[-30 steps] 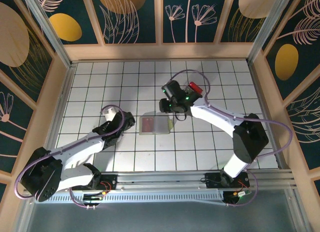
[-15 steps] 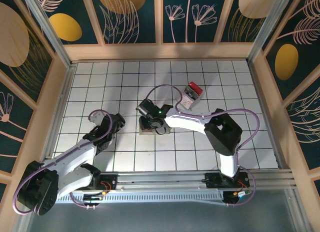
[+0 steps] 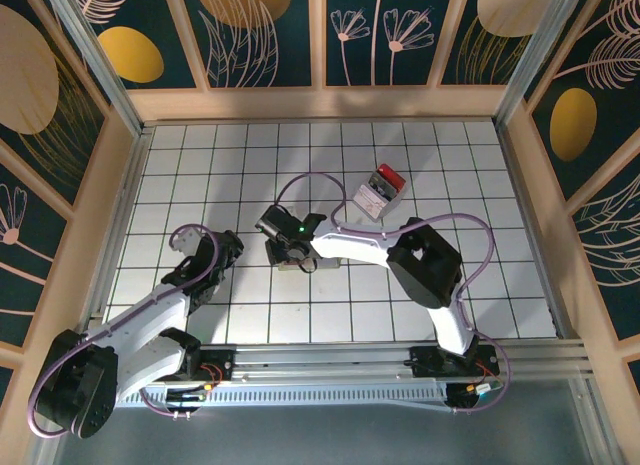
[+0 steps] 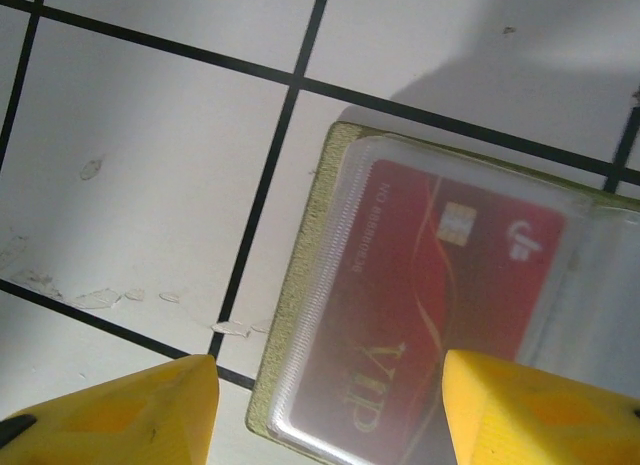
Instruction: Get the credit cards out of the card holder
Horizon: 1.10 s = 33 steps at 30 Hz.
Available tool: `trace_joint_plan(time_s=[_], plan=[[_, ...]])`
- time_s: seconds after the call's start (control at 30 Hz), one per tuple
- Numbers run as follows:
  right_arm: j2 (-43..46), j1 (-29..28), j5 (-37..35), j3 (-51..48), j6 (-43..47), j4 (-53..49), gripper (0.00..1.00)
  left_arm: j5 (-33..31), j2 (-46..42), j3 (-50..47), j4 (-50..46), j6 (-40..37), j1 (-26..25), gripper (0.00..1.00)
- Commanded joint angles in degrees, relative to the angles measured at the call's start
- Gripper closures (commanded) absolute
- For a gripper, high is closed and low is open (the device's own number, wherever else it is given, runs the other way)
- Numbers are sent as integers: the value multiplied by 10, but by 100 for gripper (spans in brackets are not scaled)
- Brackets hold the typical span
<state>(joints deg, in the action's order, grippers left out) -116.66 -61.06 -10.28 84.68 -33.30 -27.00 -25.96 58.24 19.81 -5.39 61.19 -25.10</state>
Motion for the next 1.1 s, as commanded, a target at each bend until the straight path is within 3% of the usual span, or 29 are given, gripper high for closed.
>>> trace_joint_plan(time_s=[0.0, 0.33, 0.77, 0.9, 1.07], plan=[[-21, -8, -13, 24, 11, -10, 40, -5, -4, -15, 13, 22, 6, 1], [-28, -9, -75, 25, -10, -50, 41, 21, 19, -17, 42, 23, 8, 1], [-36, -6, -39, -30, -9, -29, 44, 21, 21, -3, 38, 10, 8, 1], [-31, -4, -38, -48, -11, -31, 50, 26, 21, 4, 37, -6, 8, 1], [-4, 3, -50, -72, -16, -24, 67, 25, 15, 29, 25, -57, 8, 1]])
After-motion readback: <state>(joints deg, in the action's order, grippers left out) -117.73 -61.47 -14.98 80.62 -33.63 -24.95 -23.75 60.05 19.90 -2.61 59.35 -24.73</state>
